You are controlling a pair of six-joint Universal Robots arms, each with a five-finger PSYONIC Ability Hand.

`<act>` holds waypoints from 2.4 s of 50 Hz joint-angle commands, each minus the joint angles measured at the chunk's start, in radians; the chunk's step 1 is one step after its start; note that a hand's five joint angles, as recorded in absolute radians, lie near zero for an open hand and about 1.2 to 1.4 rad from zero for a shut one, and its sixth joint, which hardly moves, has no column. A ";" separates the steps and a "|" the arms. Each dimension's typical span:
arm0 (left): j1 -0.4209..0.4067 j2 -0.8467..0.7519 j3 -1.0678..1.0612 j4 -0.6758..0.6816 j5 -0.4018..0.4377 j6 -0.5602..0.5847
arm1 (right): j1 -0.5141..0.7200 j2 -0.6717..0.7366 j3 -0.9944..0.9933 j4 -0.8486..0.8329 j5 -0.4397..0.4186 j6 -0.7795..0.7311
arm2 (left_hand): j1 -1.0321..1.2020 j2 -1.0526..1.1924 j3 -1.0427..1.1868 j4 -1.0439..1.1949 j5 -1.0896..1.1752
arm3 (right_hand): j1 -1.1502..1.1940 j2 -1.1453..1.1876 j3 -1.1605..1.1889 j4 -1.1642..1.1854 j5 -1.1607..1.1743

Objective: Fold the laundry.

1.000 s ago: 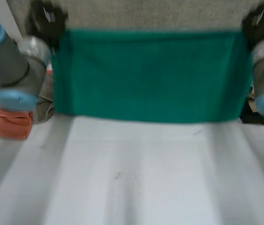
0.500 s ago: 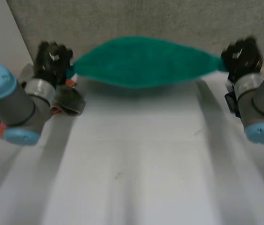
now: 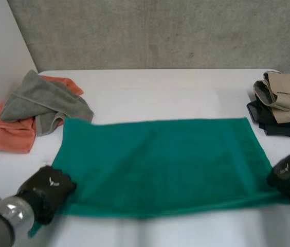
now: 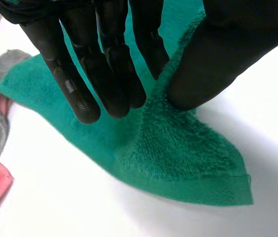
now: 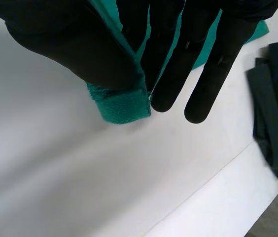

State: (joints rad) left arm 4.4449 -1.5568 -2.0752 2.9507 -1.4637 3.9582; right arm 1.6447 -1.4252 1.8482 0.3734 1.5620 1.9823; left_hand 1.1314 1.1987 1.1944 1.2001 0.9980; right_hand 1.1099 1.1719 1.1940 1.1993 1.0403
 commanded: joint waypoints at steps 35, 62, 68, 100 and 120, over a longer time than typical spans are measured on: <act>-0.141 -0.758 0.784 0.554 -0.242 -0.114 | 0.185 0.637 -0.623 -0.771 0.133 0.213 | -0.957 -1.024 -1.020 -1.026 -0.998 | -0.935 -0.997 -1.019 -1.025 -1.040; -0.105 -0.491 0.399 0.607 -0.148 -0.137 | -0.039 0.241 -0.115 -0.430 -0.231 0.514 | -0.950 -1.018 -1.013 -1.019 -0.991 | -0.720 -0.782 -0.804 -0.809 -0.825; -0.113 -0.488 0.394 0.608 -0.150 -0.139 | -0.060 0.331 -0.121 -0.531 -0.223 0.503 | -0.950 -1.017 -1.013 -1.019 -0.991 | -0.573 -0.635 -0.657 -0.663 -0.678; -0.108 -0.256 0.319 0.591 -0.147 -0.270 | 0.254 0.201 -0.248 -0.731 -0.049 0.202 | -0.953 -1.020 -1.016 -1.022 -0.994 | 0.286 0.224 0.202 0.197 0.181; -0.151 -0.238 0.287 0.591 -0.142 -0.318 | 0.736 0.534 -0.393 -0.803 -0.333 0.233 | -0.950 -1.017 -1.013 -1.019 -0.991 | -0.935 -0.997 -1.019 -1.025 -1.040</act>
State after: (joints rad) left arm 4.3155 -1.7763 -1.8019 3.5396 -1.6099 3.6370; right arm 2.3975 -0.8722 1.4191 -0.4369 1.2152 2.1941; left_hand 0.1945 0.2019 0.2072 0.1984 0.0440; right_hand 0.7849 0.8085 0.8301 0.8378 0.6636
